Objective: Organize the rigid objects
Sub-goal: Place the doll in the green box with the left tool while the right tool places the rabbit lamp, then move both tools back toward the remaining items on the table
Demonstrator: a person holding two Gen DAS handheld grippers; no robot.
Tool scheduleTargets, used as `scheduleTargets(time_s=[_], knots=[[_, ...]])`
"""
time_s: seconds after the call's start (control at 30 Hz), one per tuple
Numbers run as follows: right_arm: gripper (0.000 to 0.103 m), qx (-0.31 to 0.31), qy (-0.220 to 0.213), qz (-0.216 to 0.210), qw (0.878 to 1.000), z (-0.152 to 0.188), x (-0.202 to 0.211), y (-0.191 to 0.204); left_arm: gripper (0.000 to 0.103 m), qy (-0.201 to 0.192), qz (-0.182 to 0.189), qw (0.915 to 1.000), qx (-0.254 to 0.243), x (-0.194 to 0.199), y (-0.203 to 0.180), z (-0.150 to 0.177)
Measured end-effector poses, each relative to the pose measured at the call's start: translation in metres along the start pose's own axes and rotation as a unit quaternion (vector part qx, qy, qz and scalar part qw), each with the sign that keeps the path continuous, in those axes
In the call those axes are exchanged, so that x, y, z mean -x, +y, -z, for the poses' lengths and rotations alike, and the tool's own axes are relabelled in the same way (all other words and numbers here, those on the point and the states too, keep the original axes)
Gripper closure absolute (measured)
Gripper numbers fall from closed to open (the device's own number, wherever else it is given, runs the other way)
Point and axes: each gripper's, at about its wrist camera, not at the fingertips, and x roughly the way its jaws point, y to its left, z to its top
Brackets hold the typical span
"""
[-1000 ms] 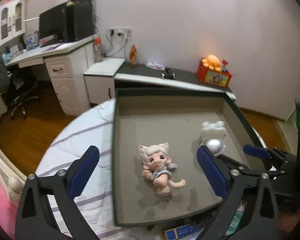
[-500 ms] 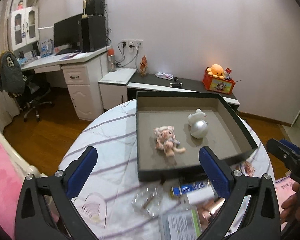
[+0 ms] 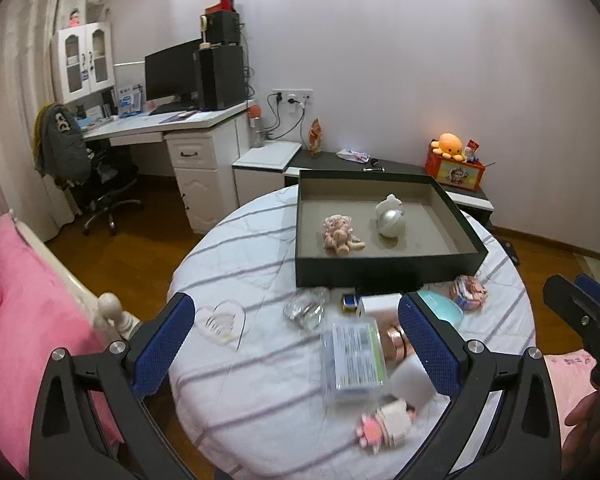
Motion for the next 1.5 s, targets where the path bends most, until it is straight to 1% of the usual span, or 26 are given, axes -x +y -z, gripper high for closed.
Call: scheduleTargets(time_s=[0.1, 0.2, 0.4, 0.53, 0.67, 0.8, 0.97, 1.17, 1.4, 1.5], knots=[[0.0, 0.007, -0.003, 0.001, 1.0, 0.009, 0.012, 0.008, 0.0, -0.005, 0.006, 1.0, 0.004, 0.015, 0.005, 0.008], [0.0, 0.003, -0.009, 0.011, 1.0, 0.021, 0.027, 0.015, 0.0, -0.013, 0.014, 0.9998, -0.003, 0.027, 0.01, 0.009], [0.0, -0.013, -0.028, 0.055, 0.998, 0.034, 0.05, 0.033, 0.0, -0.031, 0.028, 0.9985, -0.036, 0.045, 0.021, 0.007], [0.0, -0.02, -0.037, 0.087, 0.995, 0.039, 0.057, 0.047, 0.0, -0.033, 0.036, 0.9977, -0.046, 0.047, 0.032, 0.007], [0.0, 0.002, -0.035, 0.113, 0.993, 0.039, 0.058, 0.069, 0.0, -0.027, 0.051, 0.9978, -0.033, 0.043, 0.047, 0.008], [0.0, 0.019, -0.033, 0.125, 0.991, 0.037, 0.055, 0.085, 0.0, -0.02, 0.062, 0.9976, -0.022, 0.038, 0.058, 0.007], [0.0, 0.028, -0.032, 0.131, 0.99, 0.035, 0.053, 0.095, 0.0, -0.019, 0.065, 0.9975, -0.021, 0.036, 0.064, 0.004], [0.0, 0.031, -0.03, 0.134, 0.99, 0.035, 0.053, 0.096, 0.0, -0.017, 0.062, 0.9979, -0.014, 0.036, 0.061, 0.007], [0.0, 0.039, -0.031, 0.124, 0.991, 0.034, 0.056, 0.082, 0.0, -0.009, 0.043, 0.999, 0.003, 0.037, 0.051, 0.015], [0.0, 0.033, -0.031, 0.116, 0.992, 0.032, 0.057, 0.072, 0.0, -0.008, 0.036, 0.9993, -0.006, 0.039, 0.044, 0.017]])
